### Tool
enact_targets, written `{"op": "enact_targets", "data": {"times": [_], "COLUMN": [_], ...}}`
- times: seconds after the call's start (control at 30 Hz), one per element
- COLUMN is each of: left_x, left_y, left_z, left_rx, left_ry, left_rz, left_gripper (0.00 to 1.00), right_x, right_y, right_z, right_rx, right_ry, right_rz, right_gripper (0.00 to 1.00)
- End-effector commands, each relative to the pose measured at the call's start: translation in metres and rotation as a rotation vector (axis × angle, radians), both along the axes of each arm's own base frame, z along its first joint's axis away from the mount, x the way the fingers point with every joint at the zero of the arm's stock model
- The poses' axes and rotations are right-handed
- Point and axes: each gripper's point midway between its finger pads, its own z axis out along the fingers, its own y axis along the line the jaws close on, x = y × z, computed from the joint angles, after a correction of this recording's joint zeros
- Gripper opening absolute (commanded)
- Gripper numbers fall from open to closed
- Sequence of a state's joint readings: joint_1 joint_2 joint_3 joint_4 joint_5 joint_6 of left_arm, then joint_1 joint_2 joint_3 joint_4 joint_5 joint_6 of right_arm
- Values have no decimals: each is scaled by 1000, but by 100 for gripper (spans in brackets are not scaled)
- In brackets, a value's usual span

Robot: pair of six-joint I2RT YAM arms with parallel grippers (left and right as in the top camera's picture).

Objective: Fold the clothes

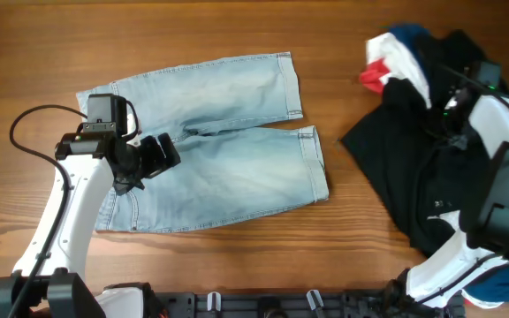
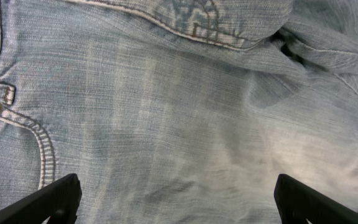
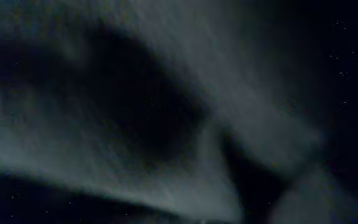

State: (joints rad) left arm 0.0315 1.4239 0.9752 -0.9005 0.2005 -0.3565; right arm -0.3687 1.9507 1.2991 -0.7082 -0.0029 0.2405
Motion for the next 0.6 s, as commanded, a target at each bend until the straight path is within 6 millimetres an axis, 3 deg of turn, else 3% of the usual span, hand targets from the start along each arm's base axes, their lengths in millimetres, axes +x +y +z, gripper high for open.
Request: {"op": "enact_targets", "data": {"times": [0.0,0.07,0.1,0.2,0.33,0.37,0.4,0.43,0.47,0.57], "left_x": [-1,-2,-3,-4,-6,-8,-14,-18,-21,-26], "left_y": [-3,-3,-3,-3,-3,-1,4,9,11,21], "left_z": [0,0,-1,-1,-1,-2,-4,-5,-6,-6], "left_rx": [-12,-12,-12,-12,-10,1,25,35,34,24], "left_ry": [4,11,15,16,27,36,63,91,104,133], "left_rz": [-7,-7,-7,-7,-7,-4,27,82,100,178], "left_gripper": [100,100,100,100,100,100,100,100,100,100], "right_x": [-30,-46,-46,-21,19,26,35,39,39,28], "right_y": [-63,-89,-92,-73,-24,-12,10,31,46,93], "right_z": [-1,-1,-1,7,50,63,85,103,115,141], "right_rx": [-92,-67,-18,190,368,366,342,323,312,259], "right_ry": [41,29,-1,-155,-322,-343,-375,-401,-411,-388], "right_rz": [-227,-354,-372,-292,-53,5,92,169,217,355], "right_gripper": [4,5,5,9,22,28,41,52,56,63]}}
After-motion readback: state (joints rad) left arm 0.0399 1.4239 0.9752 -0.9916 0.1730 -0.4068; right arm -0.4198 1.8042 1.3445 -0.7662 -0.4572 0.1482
